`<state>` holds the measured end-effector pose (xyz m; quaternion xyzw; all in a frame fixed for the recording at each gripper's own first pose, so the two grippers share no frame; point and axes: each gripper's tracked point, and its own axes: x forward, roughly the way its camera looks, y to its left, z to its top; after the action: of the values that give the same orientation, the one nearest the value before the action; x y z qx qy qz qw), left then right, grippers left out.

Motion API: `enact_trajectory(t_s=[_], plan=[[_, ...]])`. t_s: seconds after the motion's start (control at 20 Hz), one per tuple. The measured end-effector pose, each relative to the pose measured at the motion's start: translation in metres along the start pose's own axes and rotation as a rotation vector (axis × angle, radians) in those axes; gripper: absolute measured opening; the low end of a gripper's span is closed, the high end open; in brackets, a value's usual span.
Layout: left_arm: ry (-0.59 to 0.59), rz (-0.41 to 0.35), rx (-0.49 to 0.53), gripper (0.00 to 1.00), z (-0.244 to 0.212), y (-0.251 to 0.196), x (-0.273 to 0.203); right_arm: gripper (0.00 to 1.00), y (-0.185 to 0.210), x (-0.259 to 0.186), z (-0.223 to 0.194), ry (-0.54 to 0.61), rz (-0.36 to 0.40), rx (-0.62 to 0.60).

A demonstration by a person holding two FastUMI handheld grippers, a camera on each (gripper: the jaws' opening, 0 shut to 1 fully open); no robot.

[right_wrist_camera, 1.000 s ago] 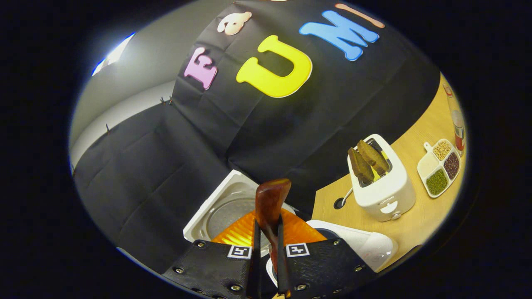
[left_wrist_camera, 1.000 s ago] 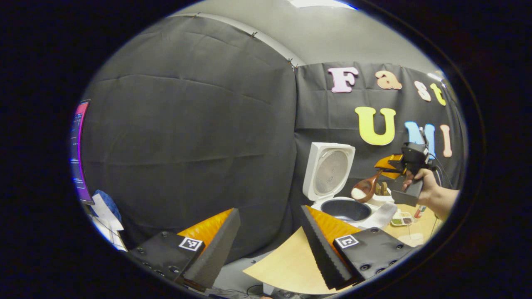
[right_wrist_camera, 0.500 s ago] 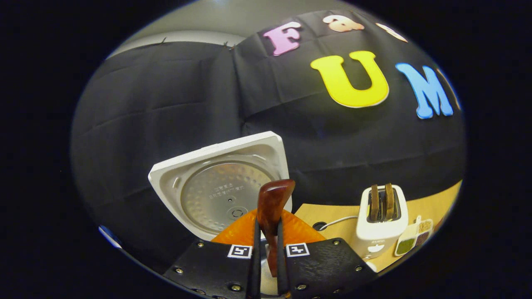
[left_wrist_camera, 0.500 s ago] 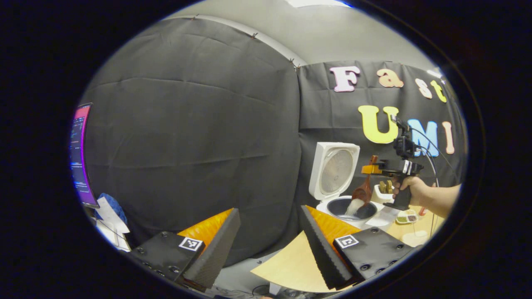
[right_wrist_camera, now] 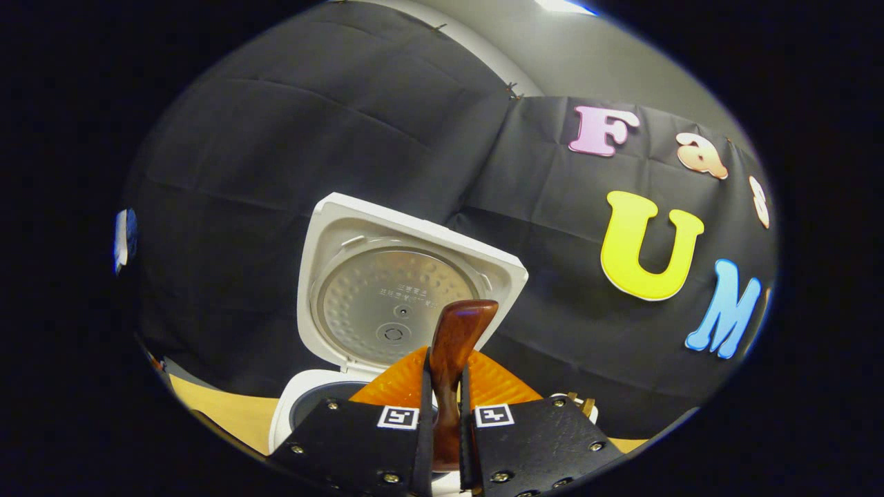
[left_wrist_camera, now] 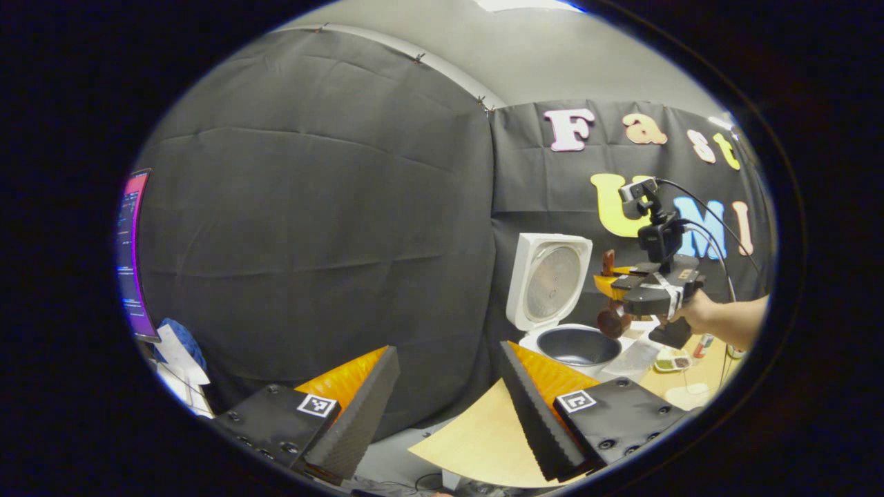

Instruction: Close the left gripper, press the button to open the rice cooker; take a wooden spoon from the chopstick holder with the right hand, scoop a spoonful of rice and pour it into the rice cooker, then put the wooden spoon back into the chopstick holder.

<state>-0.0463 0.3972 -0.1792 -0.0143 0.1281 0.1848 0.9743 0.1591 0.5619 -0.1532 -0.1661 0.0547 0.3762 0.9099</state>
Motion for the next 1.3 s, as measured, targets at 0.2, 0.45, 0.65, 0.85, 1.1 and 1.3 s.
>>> enact_trajectory(t_s=[0.2, 0.45, 0.65, 0.85, 1.1, 1.3], plan=[[-0.009, -0.016, 0.0, 1.0, 0.001, -0.002, 0.0, 0.15, -0.003, -0.005, -0.001, 0.028, 0.033, 0.134], [-0.027, -0.041, 0.006, 1.0, 0.004, -0.004, 0.003, 0.16, -0.044, -0.034, 0.013, 0.045, 0.016, 0.56], [-0.065, -0.063, 0.023, 0.95, 0.015, -0.006, 0.001, 0.16, -0.092, -0.071, 0.027, 0.002, -0.055, 0.795], [-0.106, -0.107, 0.017, 1.0, 0.048, -0.041, -0.004, 0.15, -0.137, -0.116, 0.039, -0.061, -0.145, 0.829], [-0.156, -0.144, 0.015, 0.95, 0.079, -0.096, 0.012, 0.16, -0.191, -0.192, 0.028, -0.083, -0.261, 0.799], [-0.176, -0.189, 0.002, 0.95, 0.086, -0.131, 0.003, 0.16, -0.229, -0.252, 0.004, -0.082, -0.35, 0.795]])
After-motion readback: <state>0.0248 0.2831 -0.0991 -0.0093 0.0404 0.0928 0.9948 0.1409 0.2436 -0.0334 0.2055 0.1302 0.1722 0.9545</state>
